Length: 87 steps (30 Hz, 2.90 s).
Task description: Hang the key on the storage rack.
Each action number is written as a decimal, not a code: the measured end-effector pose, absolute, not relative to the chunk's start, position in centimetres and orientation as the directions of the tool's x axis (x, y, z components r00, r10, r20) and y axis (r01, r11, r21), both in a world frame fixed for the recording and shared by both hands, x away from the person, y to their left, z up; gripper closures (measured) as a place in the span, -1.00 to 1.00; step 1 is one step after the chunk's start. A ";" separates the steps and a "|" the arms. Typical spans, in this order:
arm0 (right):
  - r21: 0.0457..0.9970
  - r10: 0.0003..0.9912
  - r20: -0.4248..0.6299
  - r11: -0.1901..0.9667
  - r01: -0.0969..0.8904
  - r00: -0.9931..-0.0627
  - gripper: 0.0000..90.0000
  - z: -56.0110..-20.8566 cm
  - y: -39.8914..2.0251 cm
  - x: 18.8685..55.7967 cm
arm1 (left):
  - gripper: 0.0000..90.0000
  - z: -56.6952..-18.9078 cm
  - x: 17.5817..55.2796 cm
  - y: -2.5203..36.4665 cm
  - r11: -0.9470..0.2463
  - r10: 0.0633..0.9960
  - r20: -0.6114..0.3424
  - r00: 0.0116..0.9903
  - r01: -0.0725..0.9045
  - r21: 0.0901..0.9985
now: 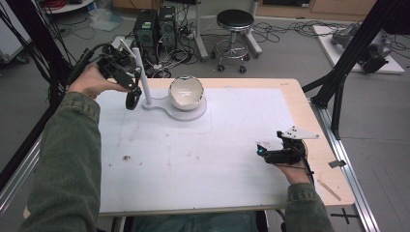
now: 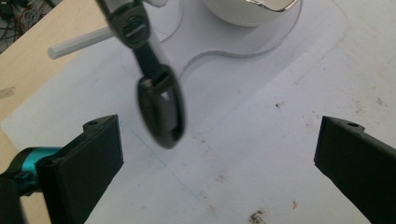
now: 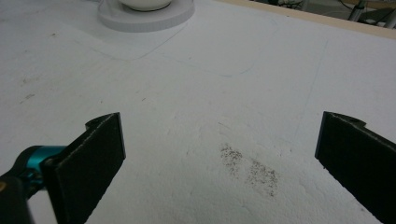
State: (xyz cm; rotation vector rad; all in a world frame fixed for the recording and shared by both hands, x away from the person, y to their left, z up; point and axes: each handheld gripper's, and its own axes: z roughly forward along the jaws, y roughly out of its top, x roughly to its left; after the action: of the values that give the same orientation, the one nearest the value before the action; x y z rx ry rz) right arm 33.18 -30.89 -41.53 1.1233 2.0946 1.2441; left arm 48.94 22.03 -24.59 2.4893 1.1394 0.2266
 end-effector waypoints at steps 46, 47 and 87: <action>0.871 0.826 0.006 0.273 0.409 -0.564 -0.99 -41.5 -30.9 33.2 | -0.96 -30.3 39.2 23.1 -0.542 0.727 -0.052 0.684 0.619 0.569; 0.871 0.826 0.008 0.271 0.410 -0.563 -0.99 -41.6 -30.9 33.2 | -0.96 -30.5 38.9 23.2 -0.536 0.730 -0.057 0.681 0.622 0.571; 0.868 0.826 0.005 0.276 0.412 -0.563 -0.99 -41.6 -31.1 33.0 | -0.96 -38.6 31.9 27.1 -0.412 0.785 -0.055 0.618 0.586 0.698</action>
State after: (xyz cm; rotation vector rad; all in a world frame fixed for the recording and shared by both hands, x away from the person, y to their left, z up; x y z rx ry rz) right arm 33.00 -31.06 -41.58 1.1137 2.0988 1.2221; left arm 31.92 27.13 -38.57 2.1448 1.0712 0.3673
